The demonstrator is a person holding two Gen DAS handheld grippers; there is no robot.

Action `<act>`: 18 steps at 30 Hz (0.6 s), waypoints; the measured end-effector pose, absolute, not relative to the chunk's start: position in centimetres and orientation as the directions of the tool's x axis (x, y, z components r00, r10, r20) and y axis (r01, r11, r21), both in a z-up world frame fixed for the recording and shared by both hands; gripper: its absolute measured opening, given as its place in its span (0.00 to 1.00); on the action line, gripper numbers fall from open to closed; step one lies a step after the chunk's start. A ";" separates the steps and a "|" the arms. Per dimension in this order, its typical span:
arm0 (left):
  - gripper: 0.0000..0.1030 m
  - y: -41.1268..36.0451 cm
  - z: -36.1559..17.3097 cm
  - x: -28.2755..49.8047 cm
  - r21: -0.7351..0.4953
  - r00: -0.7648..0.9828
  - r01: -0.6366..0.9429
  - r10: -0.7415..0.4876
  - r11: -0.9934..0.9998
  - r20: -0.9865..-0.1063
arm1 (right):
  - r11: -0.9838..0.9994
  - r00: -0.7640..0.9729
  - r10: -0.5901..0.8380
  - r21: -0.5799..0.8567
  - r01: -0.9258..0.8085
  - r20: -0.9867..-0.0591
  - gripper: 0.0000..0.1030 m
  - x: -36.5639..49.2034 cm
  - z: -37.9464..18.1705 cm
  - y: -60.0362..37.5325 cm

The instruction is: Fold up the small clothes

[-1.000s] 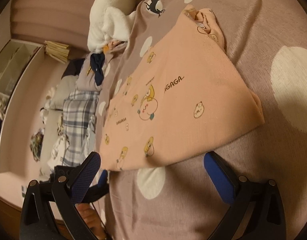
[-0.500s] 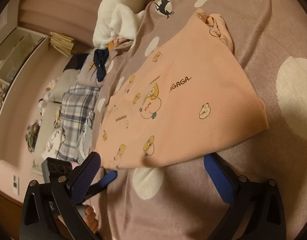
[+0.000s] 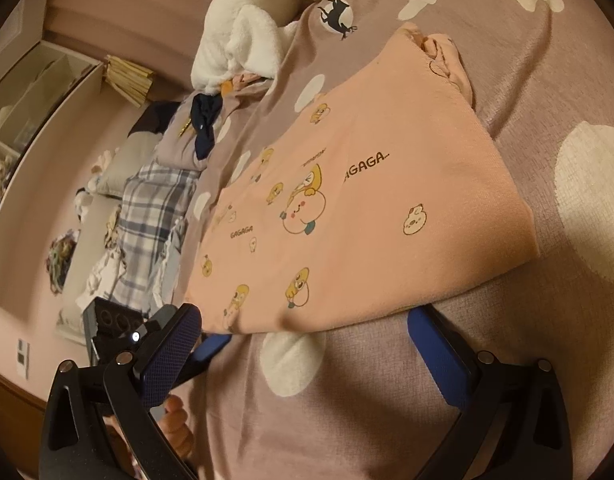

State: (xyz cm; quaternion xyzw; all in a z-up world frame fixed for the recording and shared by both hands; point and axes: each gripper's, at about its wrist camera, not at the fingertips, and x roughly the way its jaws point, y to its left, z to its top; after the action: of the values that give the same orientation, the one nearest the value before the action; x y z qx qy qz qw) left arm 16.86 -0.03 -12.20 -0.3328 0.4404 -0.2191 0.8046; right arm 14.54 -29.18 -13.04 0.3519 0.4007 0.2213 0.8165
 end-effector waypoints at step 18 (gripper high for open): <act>0.96 3.0 -12.4 19.0 -0.806 0.595 -0.074 -0.623 0.587 -0.508 | 0.667 0.612 0.621 0.740 -0.086 -0.489 0.99 14.6 -12.9 -29.0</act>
State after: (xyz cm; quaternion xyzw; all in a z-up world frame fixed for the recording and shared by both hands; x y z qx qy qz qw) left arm 19.02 2.96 -12.41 -0.4195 0.4149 -0.1741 0.7884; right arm 14.55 -28.95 -12.89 0.3474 0.3852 0.2137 0.8278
